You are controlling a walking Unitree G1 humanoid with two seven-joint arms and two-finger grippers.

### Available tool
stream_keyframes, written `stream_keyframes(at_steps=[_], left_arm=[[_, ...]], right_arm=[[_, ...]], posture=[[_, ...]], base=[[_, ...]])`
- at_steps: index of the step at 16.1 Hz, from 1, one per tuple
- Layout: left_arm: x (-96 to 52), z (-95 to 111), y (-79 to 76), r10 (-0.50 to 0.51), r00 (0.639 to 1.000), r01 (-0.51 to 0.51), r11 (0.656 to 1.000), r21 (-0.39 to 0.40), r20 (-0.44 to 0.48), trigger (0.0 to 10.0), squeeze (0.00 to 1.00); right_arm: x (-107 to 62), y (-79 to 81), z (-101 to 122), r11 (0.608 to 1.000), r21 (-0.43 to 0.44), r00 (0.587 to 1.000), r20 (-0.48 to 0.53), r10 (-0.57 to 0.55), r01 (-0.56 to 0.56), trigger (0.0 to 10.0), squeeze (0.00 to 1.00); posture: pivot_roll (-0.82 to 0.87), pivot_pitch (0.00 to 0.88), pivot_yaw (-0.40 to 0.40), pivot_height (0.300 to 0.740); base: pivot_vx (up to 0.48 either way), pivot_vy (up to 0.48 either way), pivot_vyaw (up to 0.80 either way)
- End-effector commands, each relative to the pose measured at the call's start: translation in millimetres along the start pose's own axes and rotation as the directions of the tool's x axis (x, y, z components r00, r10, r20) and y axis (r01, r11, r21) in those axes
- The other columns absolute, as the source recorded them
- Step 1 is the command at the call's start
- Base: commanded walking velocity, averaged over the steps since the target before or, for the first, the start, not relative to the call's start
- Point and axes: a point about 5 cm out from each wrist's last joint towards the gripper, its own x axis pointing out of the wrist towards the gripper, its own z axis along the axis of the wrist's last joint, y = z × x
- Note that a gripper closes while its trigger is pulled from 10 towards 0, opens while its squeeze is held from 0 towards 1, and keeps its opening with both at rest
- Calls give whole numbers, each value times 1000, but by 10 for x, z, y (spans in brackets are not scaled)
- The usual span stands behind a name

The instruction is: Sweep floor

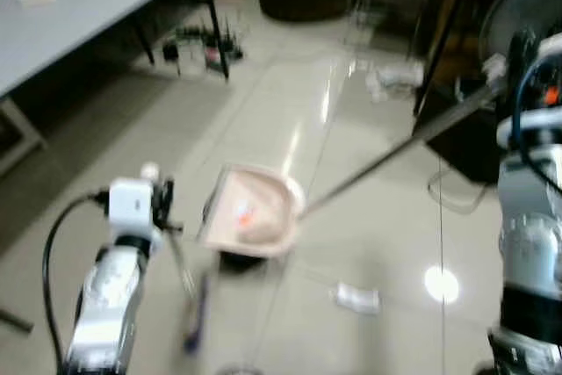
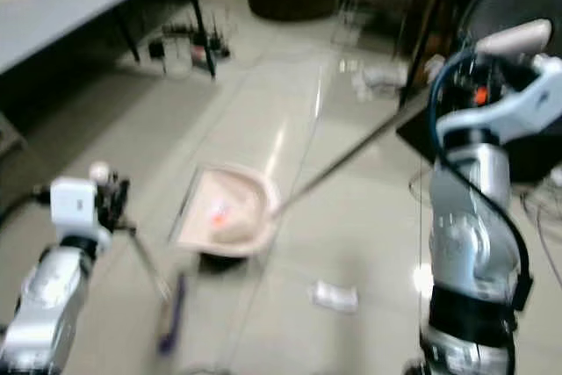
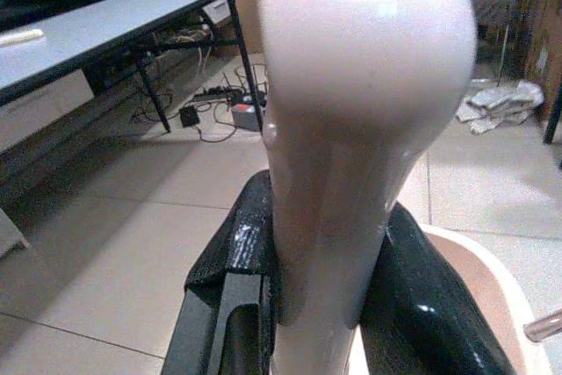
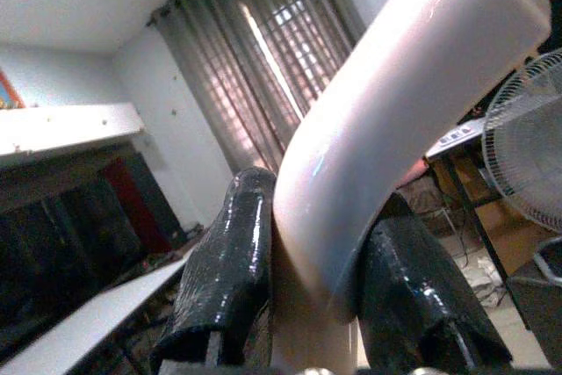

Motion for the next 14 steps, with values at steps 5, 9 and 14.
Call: stream_keyframes(at_steps=[5,9,14], left_arm=[[49,57,-49,18,999,-17,1000,-12,42,10000,0],[-1,58,-35,35,998,-35,999,-8,45,10000,0],[-16,106,-67,9,998,-9,1000,-9,68,10000,0]], right_arm=[[-5,28,37,999,6,999,10,38,-38,10000,0],[44,49,29,999,27,999,12,45,-46,10000,0],[32,59,-15,999,33,999,15,38,-38,10000,0]], posture=[[22,25,51,740],[37,34,32,740],[40,29,55,740]], base=[[283,0,0],[285,0,0],[330,0,0]])
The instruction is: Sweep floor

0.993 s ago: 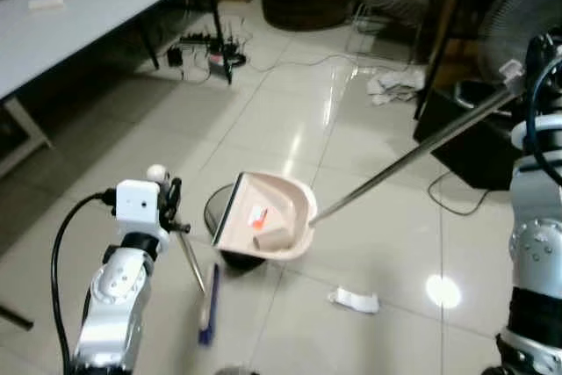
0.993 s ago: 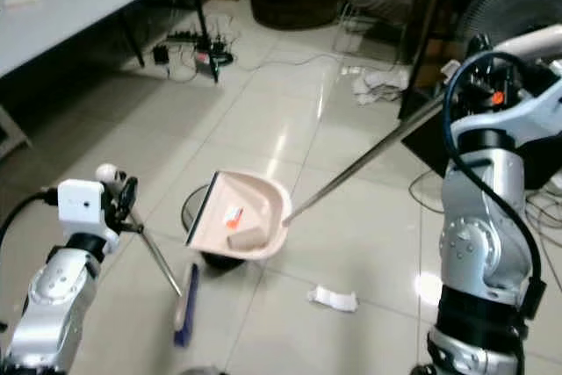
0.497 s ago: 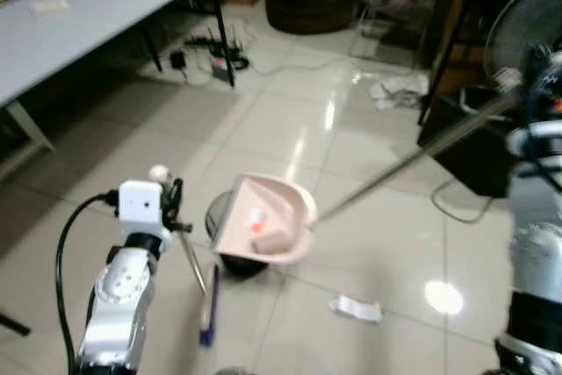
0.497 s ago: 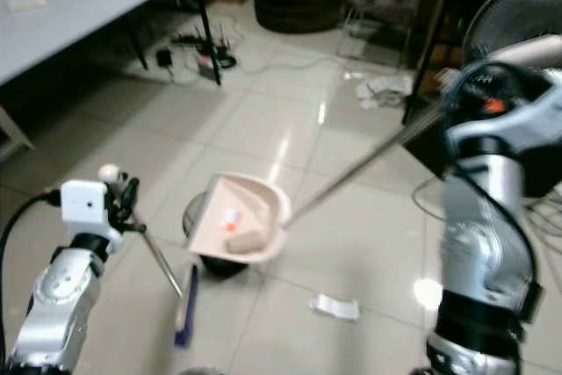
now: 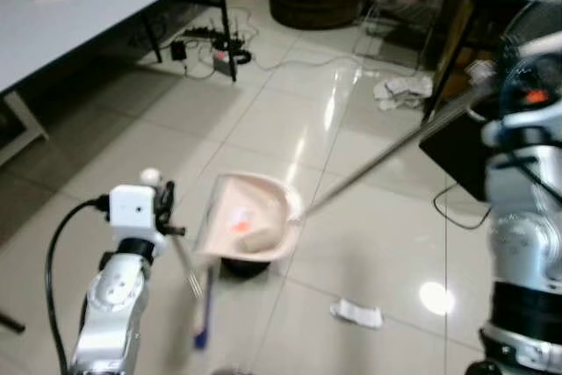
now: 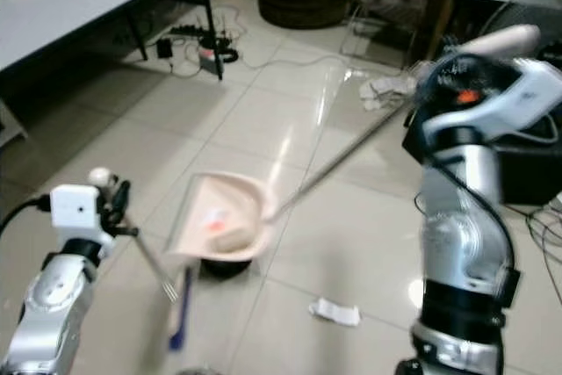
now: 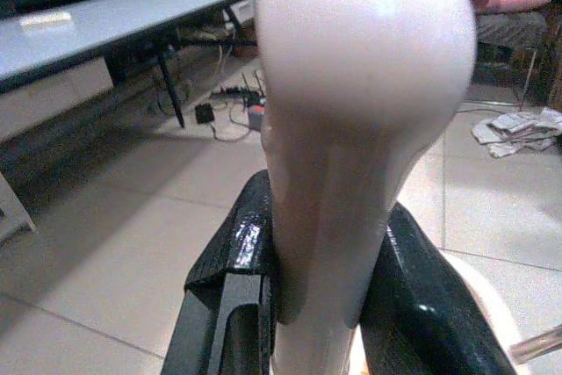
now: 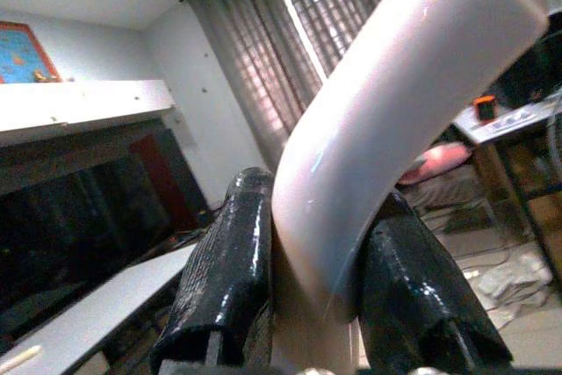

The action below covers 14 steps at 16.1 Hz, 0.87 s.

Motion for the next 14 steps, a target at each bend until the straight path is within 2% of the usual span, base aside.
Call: stream_keyframes(at_steps=[1,6,9,14], left_arm=[[39,115,-31,-29,998,28,999,21,55,10000,0],[45,154,-6,-39,998,37,999,40,56,10000,0],[57,174,15,-42,997,39,998,50,60,10000,0],[-4,118,36,-37,999,35,998,51,40,10000,0]], right_arm=[[3,-2,136,1000,11,998,64,3,-3,10000,0],[-30,6,100,1000,-8,998,58,-5,5,10000,0],[-33,-42,96,999,21,998,61,-34,33,10000,0],[-62,-73,120,999,29,997,63,-40,39,10000,0]], posture=[[51,34,62,740],[74,53,68,740],[75,54,65,740],[60,70,67,740]], base=[[360,0,0],[360,0,0],[360,0,0],[353,0,0]])
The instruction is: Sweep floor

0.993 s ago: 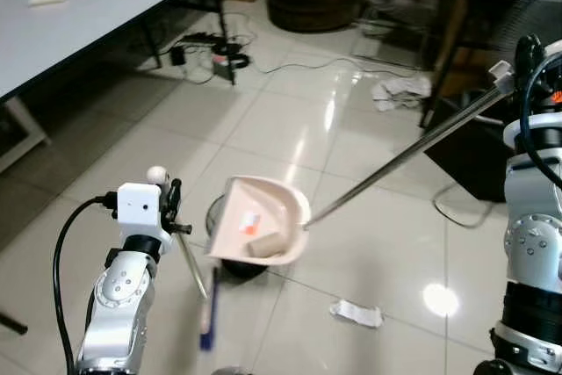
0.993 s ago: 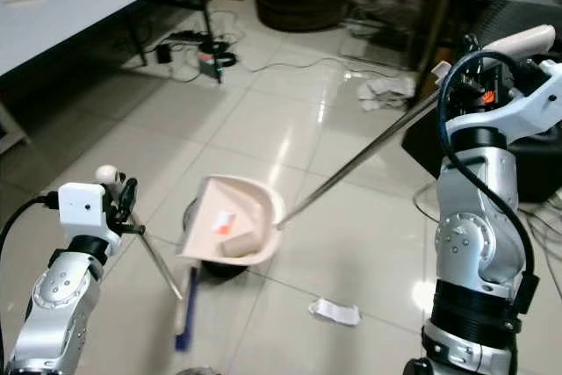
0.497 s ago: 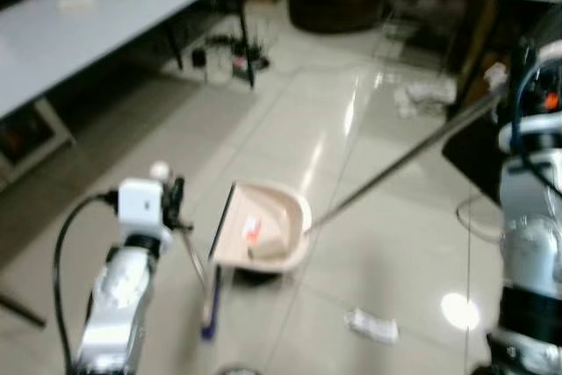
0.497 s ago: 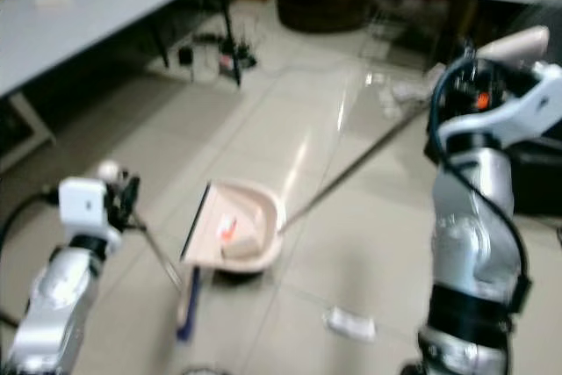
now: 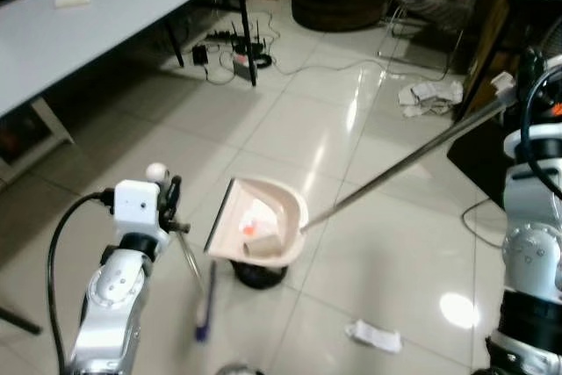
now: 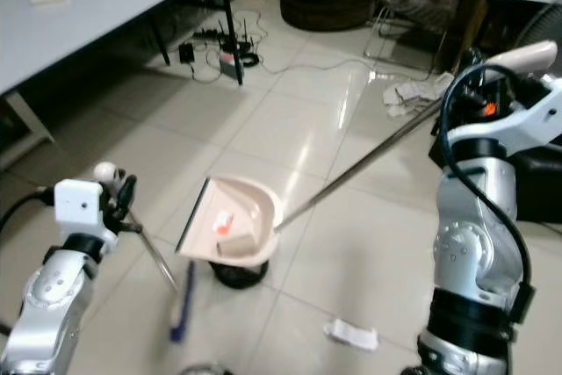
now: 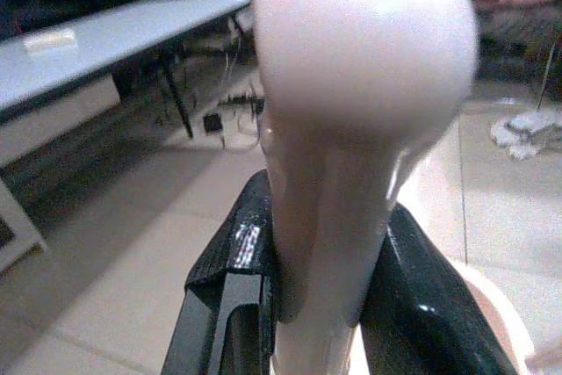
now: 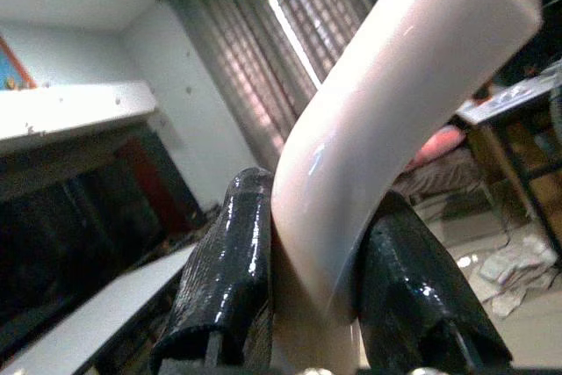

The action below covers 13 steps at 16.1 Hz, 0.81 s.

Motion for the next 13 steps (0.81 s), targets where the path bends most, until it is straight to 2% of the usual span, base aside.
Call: stream_keyframes(at_steps=[1,7,10,13], left_arm=[[17,74,61,14,999,-14,1000,25,31,10000,0],[-8,61,86,27,999,-27,999,20,20,10000,0],[15,77,73,21,999,-21,1000,15,27,10000,0],[36,93,48,7,999,-7,1000,12,35,10000,0]], right_arm=[[21,104,79,999,35,998,40,38,-39,10000,0],[23,102,44,999,30,999,31,28,-29,10000,0],[43,122,50,999,-20,999,22,46,-45,10000,0],[38,100,41,999,-29,999,14,33,-32,10000,0]], posture=[[60,76,67,740],[59,78,63,740],[52,79,64,740],[47,67,66,740]], base=[[322,0,0],[295,0,0],[299,0,0],[315,0,583]])
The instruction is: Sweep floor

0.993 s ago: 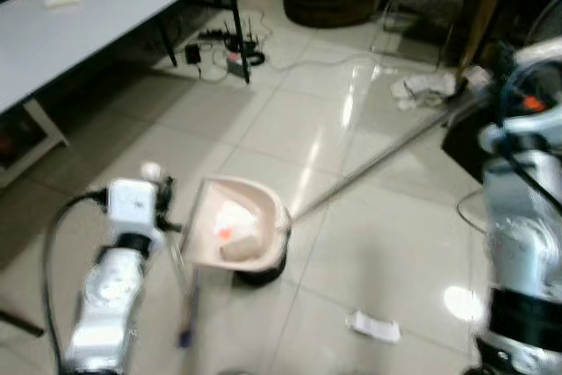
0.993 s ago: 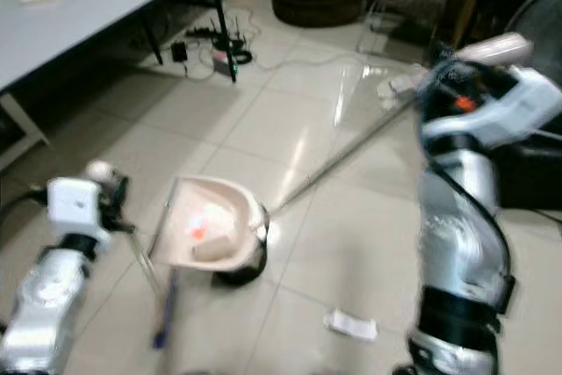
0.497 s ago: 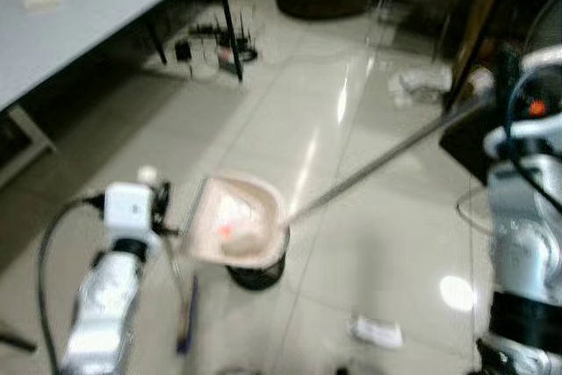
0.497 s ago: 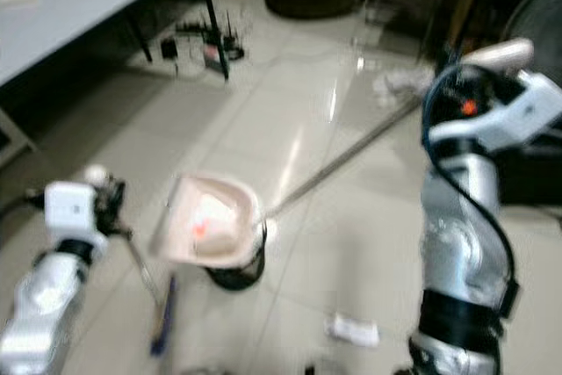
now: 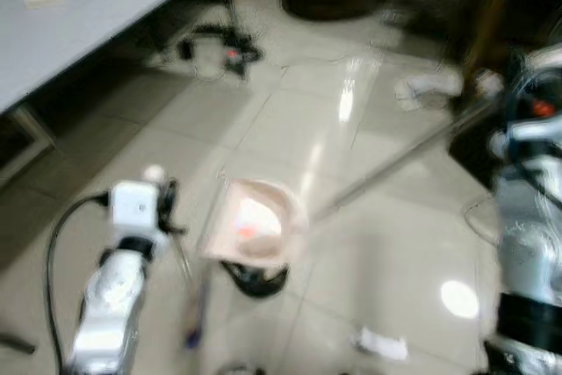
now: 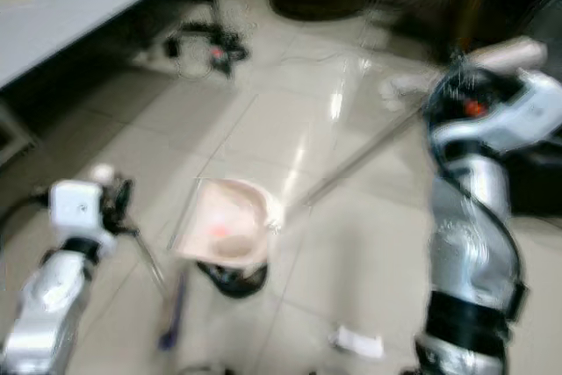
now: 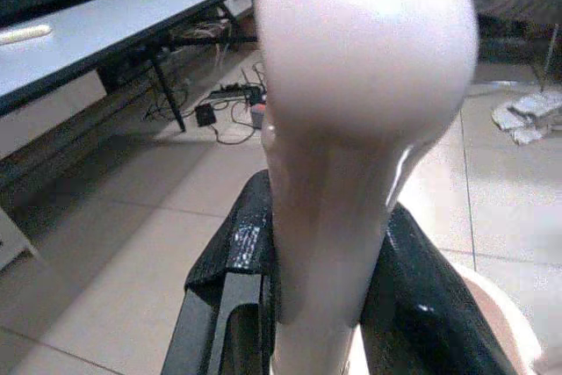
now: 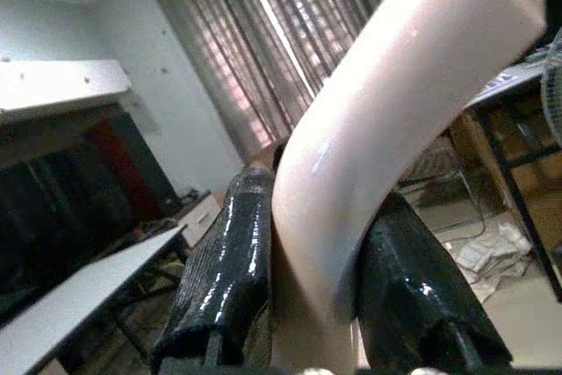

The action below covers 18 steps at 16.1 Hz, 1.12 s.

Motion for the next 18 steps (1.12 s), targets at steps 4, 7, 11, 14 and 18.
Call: stream_keyframes(at_steps=[4,7,11,14,18], left_arm=[[7,76,85,13,999,-14,999,29,31,10000,0],[7,72,74,9,1000,-10,1000,29,28,10000,0],[28,66,52,9,1000,-10,999,32,25,10000,0],[36,57,57,14,1000,-15,1000,27,14,10000,0],[48,53,34,19,1000,-19,999,34,13,10000,0]], right_arm=[[1,130,32,996,75,999,32,36,-39,10000,0],[1,125,40,996,76,999,34,34,-36,10000,0],[32,103,59,997,76,998,49,25,-29,10000,0],[58,80,69,998,57,998,61,26,-30,10000,0],[205,303,37,978,-74,974,100,204,-197,10000,0]], posture=[[48,64,68,740],[49,73,70,740],[49,62,68,740],[49,60,72,740],[48,66,71,740]], base=[[315,0,0],[0,0,0],[0,0,0],[0,0,0],[0,0,0]])
